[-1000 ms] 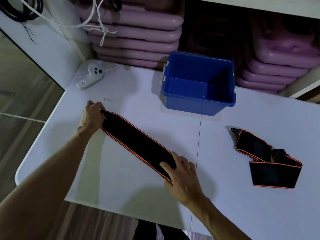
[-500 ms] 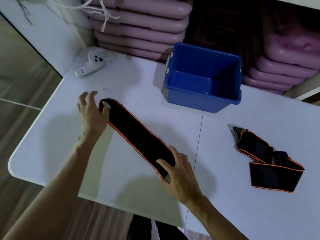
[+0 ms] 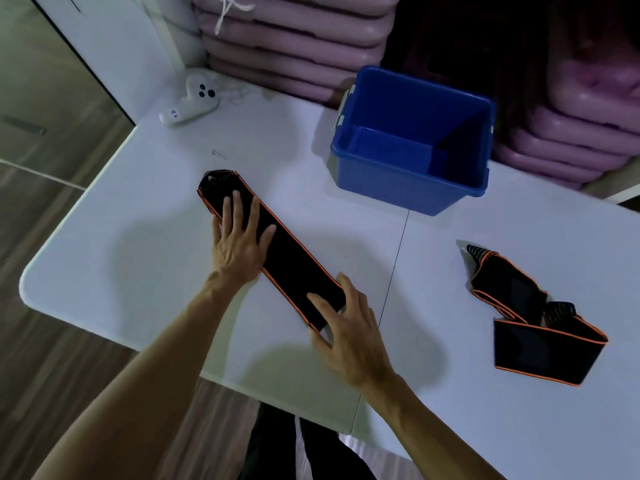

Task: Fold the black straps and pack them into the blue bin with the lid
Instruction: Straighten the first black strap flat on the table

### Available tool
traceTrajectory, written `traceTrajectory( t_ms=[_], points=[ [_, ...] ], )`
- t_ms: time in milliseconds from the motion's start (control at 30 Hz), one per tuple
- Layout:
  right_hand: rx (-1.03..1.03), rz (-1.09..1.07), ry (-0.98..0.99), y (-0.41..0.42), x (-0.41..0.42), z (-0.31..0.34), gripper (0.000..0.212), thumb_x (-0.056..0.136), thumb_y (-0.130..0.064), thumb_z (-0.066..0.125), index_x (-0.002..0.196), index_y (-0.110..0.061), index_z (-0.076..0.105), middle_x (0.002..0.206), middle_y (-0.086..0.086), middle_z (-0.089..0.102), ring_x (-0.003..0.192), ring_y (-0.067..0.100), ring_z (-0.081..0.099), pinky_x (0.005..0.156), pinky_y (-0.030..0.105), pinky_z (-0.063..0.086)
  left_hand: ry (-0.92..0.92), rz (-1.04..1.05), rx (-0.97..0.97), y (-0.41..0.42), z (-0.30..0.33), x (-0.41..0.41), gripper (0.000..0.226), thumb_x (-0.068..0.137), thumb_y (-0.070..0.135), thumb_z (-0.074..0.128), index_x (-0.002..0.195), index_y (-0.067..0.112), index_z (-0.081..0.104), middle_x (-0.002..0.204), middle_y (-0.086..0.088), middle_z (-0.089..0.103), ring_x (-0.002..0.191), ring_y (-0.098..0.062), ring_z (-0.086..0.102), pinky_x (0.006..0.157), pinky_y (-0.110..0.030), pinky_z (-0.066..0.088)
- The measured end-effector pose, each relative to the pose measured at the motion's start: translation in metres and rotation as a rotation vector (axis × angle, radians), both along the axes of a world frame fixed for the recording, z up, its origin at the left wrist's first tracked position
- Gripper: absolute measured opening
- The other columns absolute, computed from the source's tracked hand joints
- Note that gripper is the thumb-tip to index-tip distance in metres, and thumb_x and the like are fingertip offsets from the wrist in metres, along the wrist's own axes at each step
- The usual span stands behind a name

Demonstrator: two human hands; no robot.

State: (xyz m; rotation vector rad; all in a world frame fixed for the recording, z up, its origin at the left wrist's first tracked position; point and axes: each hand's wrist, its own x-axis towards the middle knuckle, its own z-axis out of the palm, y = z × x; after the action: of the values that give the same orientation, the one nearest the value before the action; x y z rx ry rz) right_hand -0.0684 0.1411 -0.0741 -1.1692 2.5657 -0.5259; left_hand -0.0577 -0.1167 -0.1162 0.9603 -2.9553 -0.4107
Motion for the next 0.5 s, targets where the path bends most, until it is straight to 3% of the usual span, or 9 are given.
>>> traceTrajectory(
  t_ms=[100,200,333,500],
  points=[
    [-0.032,0.009,-0.002,0.002,-0.003,-0.002,0.054,0.085,-0.036,0.066,0.136,-0.027,0.051,0.151,0.018,0.033,0.132,0.032,0.041,0.096,0.040,0.050,0.014,0.000,0.023,0.006,0.006,0.001,0.070,0.097,0.056,0.027,0.153,0.017,0.013,0.161,-0.017,0.002,0.149,-0.034,0.000,0.119,-0.052,0.006],
    [-0.074,0.014,-0.019,0.005,-0.005,-0.002,0.052,0.086,-0.038,0.066,0.134,-0.025,0.052,0.150,0.015,0.033,0.131,0.030,0.039,0.101,0.038,0.048,0.096,-0.039,0.021,0.028,0.010,0.012,0.070,0.096,0.056,0.024,0.153,0.016,0.016,0.161,-0.019,0.003,0.149,-0.034,-0.001,0.119,-0.048,0.004],
    [-0.069,0.062,-0.011,0.011,-0.012,-0.002,0.054,0.084,-0.049,0.066,0.131,-0.024,0.052,0.150,0.014,0.034,0.130,0.029,0.039,0.101,0.038,0.045,0.068,-0.034,0.048,0.044,0.005,0.022,0.069,0.095,0.056,0.022,0.153,0.019,0.014,0.161,-0.016,0.002,0.149,-0.033,-0.003,0.119,-0.050,0.006],
    [0.044,0.184,0.040,0.019,-0.026,-0.004,0.064,0.085,-0.060,0.055,0.141,-0.032,0.044,0.156,0.013,0.030,0.130,0.029,0.039,0.097,0.045,0.043,0.210,0.071,0.007,0.055,0.022,0.026,0.057,0.101,0.042,0.034,0.148,0.011,0.031,0.158,-0.022,0.017,0.147,-0.037,0.014,0.117,-0.051,0.021]
  ],
)
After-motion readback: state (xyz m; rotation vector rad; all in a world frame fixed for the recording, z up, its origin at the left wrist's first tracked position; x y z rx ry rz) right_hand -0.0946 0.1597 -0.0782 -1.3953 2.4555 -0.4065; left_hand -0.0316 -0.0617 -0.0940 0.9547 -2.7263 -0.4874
